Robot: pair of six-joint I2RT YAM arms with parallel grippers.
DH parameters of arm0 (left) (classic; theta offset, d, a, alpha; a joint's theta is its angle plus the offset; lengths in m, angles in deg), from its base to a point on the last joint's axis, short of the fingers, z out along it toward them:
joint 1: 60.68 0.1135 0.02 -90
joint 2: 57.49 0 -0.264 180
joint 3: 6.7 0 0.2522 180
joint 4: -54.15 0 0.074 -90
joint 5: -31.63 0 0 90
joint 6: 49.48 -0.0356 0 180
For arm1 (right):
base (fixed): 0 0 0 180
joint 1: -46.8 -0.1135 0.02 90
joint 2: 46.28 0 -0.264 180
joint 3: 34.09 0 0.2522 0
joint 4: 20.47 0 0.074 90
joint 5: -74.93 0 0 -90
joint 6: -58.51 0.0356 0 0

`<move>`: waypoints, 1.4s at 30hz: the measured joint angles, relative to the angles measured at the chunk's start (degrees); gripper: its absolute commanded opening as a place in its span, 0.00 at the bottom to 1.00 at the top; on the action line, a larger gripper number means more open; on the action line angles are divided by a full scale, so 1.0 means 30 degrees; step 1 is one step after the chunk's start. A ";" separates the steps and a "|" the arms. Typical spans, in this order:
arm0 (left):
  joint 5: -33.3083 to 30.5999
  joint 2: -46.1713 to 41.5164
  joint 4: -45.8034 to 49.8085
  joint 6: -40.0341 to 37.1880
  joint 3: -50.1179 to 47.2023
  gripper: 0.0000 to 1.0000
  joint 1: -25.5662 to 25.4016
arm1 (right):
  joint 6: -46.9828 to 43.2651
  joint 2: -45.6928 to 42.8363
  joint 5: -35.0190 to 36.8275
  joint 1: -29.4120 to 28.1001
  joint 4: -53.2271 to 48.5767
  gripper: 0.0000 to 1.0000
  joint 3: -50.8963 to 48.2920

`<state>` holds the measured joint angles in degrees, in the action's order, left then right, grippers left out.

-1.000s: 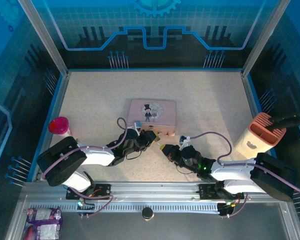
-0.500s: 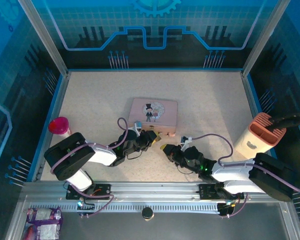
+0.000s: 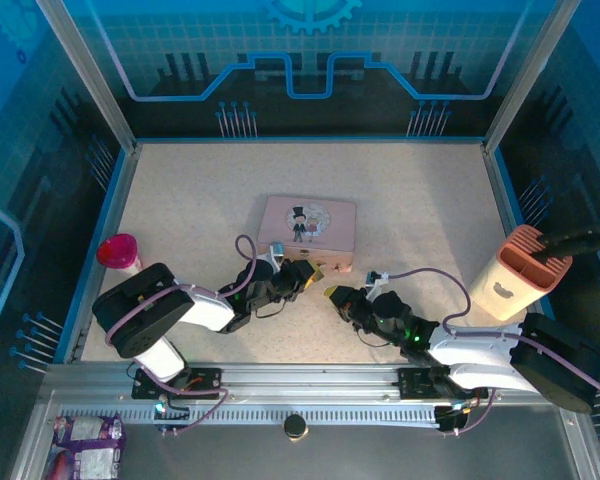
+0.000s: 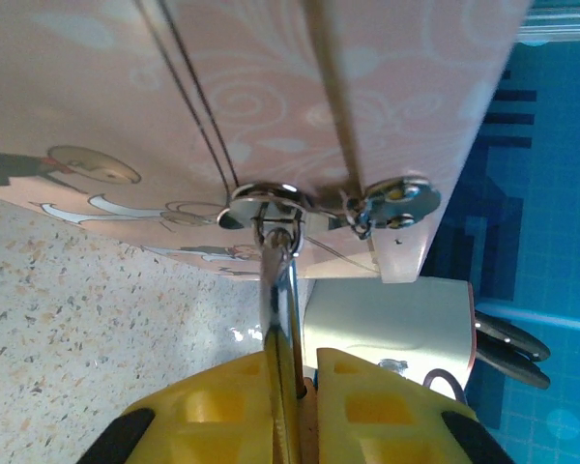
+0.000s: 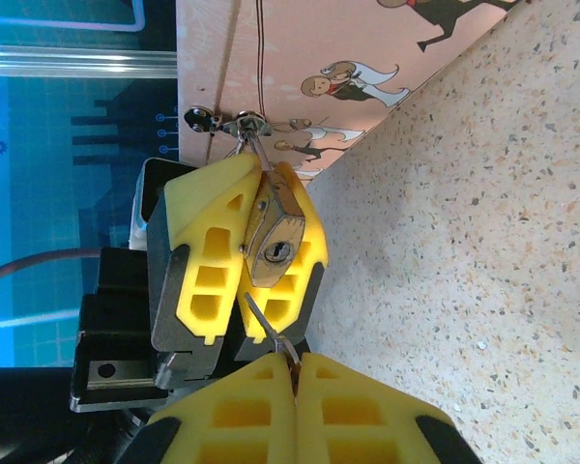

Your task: Unlock the padlock with the key

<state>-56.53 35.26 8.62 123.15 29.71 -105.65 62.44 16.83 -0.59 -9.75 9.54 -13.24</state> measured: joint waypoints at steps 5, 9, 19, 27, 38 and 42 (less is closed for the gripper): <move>0.0066 0.0044 -0.0204 0.0007 -0.0153 0.00 0.0007 | 0.0197 0.0109 -0.0022 0.0175 0.0095 0.00 -0.0007; 0.0138 0.0073 -0.0379 0.0007 -0.0379 0.00 0.0007 | 0.0291 0.0342 -0.0073 0.0255 0.0095 0.00 -0.0007; 0.0240 0.0175 -0.1158 0.0000 -0.0466 0.00 0.0007 | 0.0750 0.1494 -0.0525 0.0255 0.0459 0.00 -0.0007; 0.0270 0.0525 -0.1530 0.0000 -0.0612 0.00 0.0007 | 0.1122 0.2222 -0.0743 0.0255 0.1574 0.00 -0.0007; 0.0350 0.0984 -0.2171 0.0000 -0.0750 0.00 -0.0022 | 0.1275 0.1530 -0.0882 0.0444 0.1260 0.00 -0.0007; 0.0364 0.0984 -0.2229 -0.0007 -0.0933 0.00 -0.0066 | 0.1399 0.1311 -0.0998 0.0503 0.0860 0.00 -0.0007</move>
<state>-55.43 38.21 1.93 123.13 26.92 -105.85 66.64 20.77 -3.58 -8.25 12.12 -13.26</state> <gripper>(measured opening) 0.131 0.060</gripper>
